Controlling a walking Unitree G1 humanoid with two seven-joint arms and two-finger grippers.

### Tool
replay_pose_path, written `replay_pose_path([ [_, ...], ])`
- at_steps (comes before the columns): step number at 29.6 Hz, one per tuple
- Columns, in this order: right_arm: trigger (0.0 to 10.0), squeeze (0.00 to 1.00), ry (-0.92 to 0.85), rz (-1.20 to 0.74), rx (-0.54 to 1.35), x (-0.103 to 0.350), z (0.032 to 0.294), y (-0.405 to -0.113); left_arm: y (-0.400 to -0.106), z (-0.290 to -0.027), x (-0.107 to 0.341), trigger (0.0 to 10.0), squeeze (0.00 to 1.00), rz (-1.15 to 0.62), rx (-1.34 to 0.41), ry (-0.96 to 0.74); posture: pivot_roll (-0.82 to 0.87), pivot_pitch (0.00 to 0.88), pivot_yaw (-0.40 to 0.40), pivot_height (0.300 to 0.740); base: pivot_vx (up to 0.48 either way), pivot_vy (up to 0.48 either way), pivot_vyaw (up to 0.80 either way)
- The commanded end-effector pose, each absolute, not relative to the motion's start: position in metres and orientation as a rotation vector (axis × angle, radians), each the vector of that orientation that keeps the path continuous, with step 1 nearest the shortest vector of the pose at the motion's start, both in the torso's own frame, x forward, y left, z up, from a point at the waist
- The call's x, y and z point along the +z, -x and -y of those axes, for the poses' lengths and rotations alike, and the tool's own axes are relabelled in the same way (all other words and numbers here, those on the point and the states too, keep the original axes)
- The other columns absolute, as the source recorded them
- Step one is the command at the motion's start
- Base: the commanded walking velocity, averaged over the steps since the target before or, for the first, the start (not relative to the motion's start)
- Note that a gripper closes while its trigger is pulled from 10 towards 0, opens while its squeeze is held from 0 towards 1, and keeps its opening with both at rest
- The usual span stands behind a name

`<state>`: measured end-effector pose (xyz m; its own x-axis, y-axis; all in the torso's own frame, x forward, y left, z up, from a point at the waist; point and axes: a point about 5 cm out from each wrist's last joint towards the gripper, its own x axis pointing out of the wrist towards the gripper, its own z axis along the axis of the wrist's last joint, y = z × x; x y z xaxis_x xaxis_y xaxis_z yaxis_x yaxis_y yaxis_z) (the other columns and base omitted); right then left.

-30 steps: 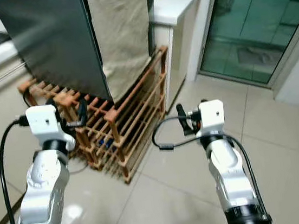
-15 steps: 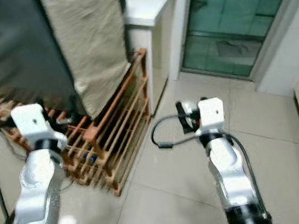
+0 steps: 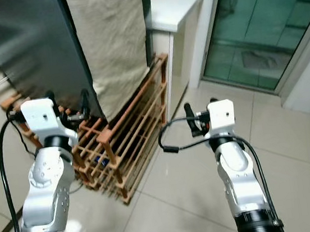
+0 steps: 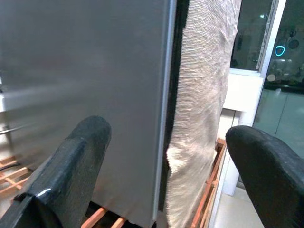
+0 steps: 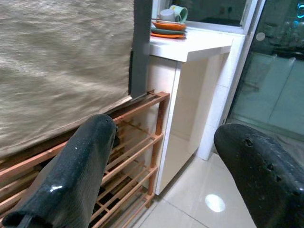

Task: Restocking fridge

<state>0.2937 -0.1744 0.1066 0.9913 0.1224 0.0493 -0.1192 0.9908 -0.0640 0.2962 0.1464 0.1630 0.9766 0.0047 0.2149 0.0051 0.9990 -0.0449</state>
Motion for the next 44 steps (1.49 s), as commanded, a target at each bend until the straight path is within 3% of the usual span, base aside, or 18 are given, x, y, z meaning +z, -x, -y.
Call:
replay_pose_path([
  [1,10.0,0.13,0.066,0.079,0.139,0.112,0.173,-0.295,-0.297,-0.146,0.16,10.0,0.0,0.199,-0.002,0.036,-0.11,0.0,-0.005,0.74,0.0,0.0,0.69],
  [6,10.0,0.14,0.078,0.151,0.085,0.129,0.177,-0.288,-0.284,-0.151,0.157,10.0,0.0,0.2,-0.073,-0.015,-0.11,0.0,-0.008,0.74,0.0,0.0,0.65],
  [11,10.0,0.15,0.12,0.2,0.145,0.142,0.171,-0.245,-0.248,-0.169,0.15,10.0,0.0,0.141,-0.164,-0.072,-0.1,0.0,-0.018,0.74,0.0,0.0,0.64],
  [14,10.0,0.14,0.107,0.179,0.125,0.137,0.179,-0.234,-0.243,-0.168,0.155,10.0,0.0,0.175,-0.177,-0.093,-0.09,0.0,-0.026,0.74,0.0,0.0,0.65],
  [16,10.0,0.19,0.083,0.174,0.104,0.133,0.183,-0.226,-0.241,-0.161,0.163,10.0,0.0,0.239,-0.176,-0.091,-0.09,0.0,-0.025,0.74,0.0,0.0,0.65],
  [20,10.0,0.29,0.099,0.219,0.09,0.141,0.181,-0.223,-0.239,-0.146,0.179,10.0,0.0,0.308,-0.204,-0.043,-0.1,0.0,-0.021,0.74,0.0,0.0,0.65],
  [27,10.0,0.3,0.12,0.201,0.061,0.144,0.184,-0.22,-0.236,-0.14,0.183,10.0,0.0,0.307,-0.238,-0.021,-0.1,0.0,-0.021,0.74,0.266,0.0,0.63],
  [39,10.0,0.28,0.134,0.223,0.044,0.153,0.183,-0.235,-0.243,-0.124,0.186,10.0,0.0,0.3,-0.349,-0.042,-0.11,0.0,-0.012,0.74,0.466,0.0,0.0],
  [44,10.0,0.3,0.142,0.205,0.036,0.15,0.186,-0.236,-0.249,-0.121,0.184,10.0,0.0,0.273,-0.349,-0.048,-0.11,0.0,-0.007,0.74,0.0,0.0,-0.75],
])
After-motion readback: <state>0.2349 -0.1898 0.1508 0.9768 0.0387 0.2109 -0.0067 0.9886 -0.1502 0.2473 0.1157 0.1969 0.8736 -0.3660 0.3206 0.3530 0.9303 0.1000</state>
